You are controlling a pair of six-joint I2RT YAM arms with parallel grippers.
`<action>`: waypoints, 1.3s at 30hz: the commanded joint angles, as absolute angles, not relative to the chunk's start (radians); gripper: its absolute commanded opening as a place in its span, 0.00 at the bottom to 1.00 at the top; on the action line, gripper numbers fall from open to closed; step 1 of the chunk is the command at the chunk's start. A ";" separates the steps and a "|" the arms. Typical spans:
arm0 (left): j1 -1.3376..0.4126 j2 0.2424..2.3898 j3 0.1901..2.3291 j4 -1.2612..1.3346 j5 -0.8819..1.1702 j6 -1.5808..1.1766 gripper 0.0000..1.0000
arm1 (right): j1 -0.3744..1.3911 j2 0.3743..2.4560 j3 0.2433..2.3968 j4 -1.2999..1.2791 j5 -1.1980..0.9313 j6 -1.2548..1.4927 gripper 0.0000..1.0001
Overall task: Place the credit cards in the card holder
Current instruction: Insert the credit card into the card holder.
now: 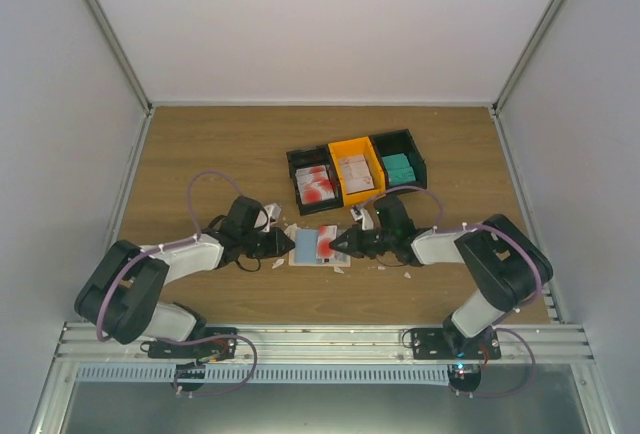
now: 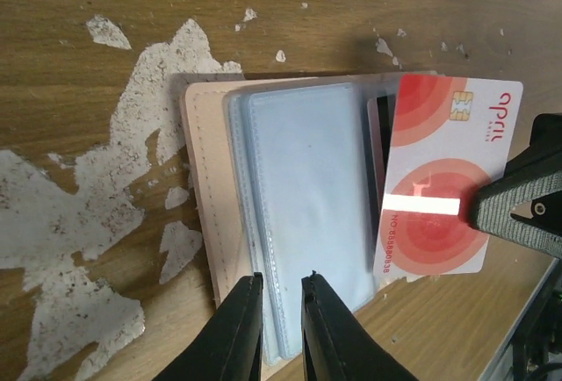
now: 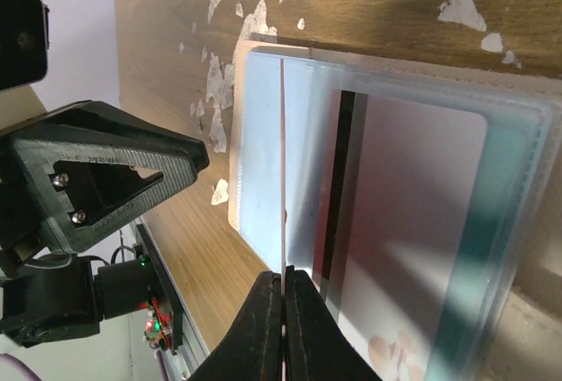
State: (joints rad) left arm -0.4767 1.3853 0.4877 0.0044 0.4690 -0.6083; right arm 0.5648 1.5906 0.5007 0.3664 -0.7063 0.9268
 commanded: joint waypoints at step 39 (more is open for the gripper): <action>-0.500 1.491 0.514 0.052 0.467 -0.579 0.15 | 0.542 1.698 0.531 0.394 -0.806 0.924 0.01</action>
